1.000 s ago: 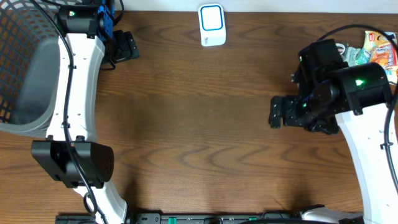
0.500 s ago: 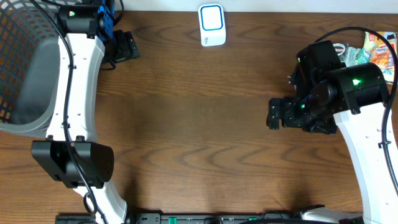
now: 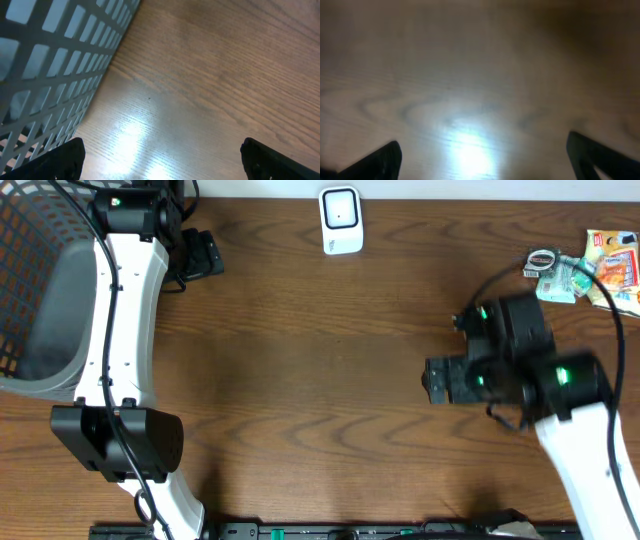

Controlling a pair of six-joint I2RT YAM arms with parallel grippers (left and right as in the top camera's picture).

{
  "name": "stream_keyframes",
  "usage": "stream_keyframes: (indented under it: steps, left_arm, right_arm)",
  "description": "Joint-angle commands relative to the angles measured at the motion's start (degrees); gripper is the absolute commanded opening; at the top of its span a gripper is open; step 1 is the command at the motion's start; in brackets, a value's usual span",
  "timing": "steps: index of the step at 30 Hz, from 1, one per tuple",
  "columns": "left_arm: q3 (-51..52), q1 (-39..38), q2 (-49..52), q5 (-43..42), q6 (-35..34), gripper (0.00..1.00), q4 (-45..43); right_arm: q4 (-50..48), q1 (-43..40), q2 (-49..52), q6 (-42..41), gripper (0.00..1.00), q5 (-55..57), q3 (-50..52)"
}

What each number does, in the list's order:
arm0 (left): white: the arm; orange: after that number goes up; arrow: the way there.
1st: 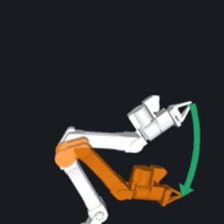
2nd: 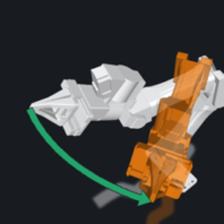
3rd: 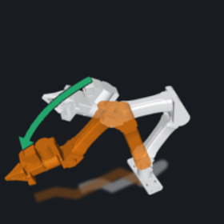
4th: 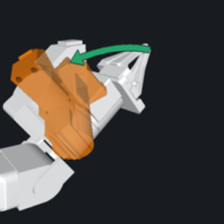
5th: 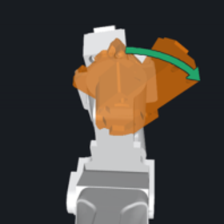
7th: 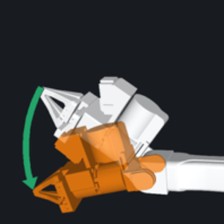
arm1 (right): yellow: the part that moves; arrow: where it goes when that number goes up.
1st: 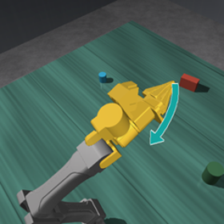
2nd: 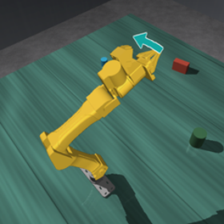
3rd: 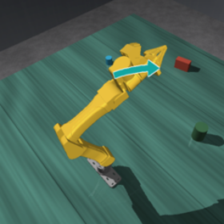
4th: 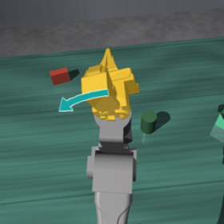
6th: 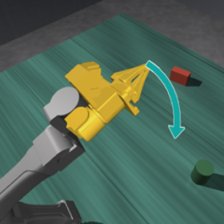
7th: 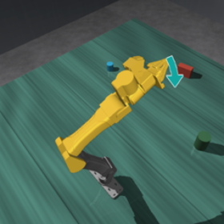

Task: Scan the item barcode

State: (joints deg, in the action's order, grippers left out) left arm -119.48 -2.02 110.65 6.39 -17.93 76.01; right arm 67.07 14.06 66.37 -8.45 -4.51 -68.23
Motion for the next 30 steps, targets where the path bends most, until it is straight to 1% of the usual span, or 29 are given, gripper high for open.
stream_keyframes:
  steps: [1, 3, 7, 8, 12, 13, 14, 17, 21, 25, 30]
  left_arm:
    - [0.3, 0.1, 0.6, 0.5, 0.5, 0.98, 0.1]
    - [0.3, 0.1, 0.6, 0.5, 0.5, 0.98, 0.1]
    - [0.3, 0.1, 0.6, 0.5, 0.5, 0.98, 0.1]
    - [0.3, 0.1, 0.6, 0.5, 0.5, 0.98, 0.1]
    - [0.3, 0.1, 0.6, 0.5, 0.5, 0.98, 0.1]
    - [0.3, 0.1, 0.6, 0.5, 0.5, 0.98, 0.1]
    - [0.3, 0.1, 0.6, 0.5, 0.5, 0.98, 0.1]
    - [0.3, 0.1, 0.6, 0.5, 0.5, 0.98, 0.1]
    - [0.3, 0.1, 0.6, 0.5, 0.5, 0.98, 0.1]
    - [0.3, 0.1, 0.6, 0.5, 0.5, 0.98, 0.1]
    - [0.3, 0.1, 0.6, 0.5, 0.5, 0.98, 0.1]
  right_arm:
    - [-6.9, -0.6, -8.7, 5.1, 0.99, -1.7, 10.3]
    - [-13.1, -0.6, -13.9, 7.2, 0.99, -2.3, 17.1]
    - [-23.8, -1.1, -26.1, 8.8, 0.99, -2.2, 30.0]
    - [-27.4, -1.6, -31.2, 9.0, 0.99, -2.0, 34.6]
    - [-33.9, -3.0, -42.1, 9.0, 0.99, -1.9, 44.0]
    - [-35.9, -4.3, -47.0, 9.0, 0.99, -1.9, 47.6]
    - [-36.7, -5.0, -49.4, 9.0, 0.99, -1.9, 49.3]
    - [-38.9, -6.8, -54.9, 8.9, 0.99, -1.9, 53.5]
    - [-42.6, -7.5, -59.3, 9.0, 0.99, -2.1, 57.2]
    - [-48.6, -8.0, -62.9, 11.7, 0.99, -2.1, 60.5]
    - [-57.2, -8.3, -65.1, 12.0, 0.99, -1.4, 65.2]
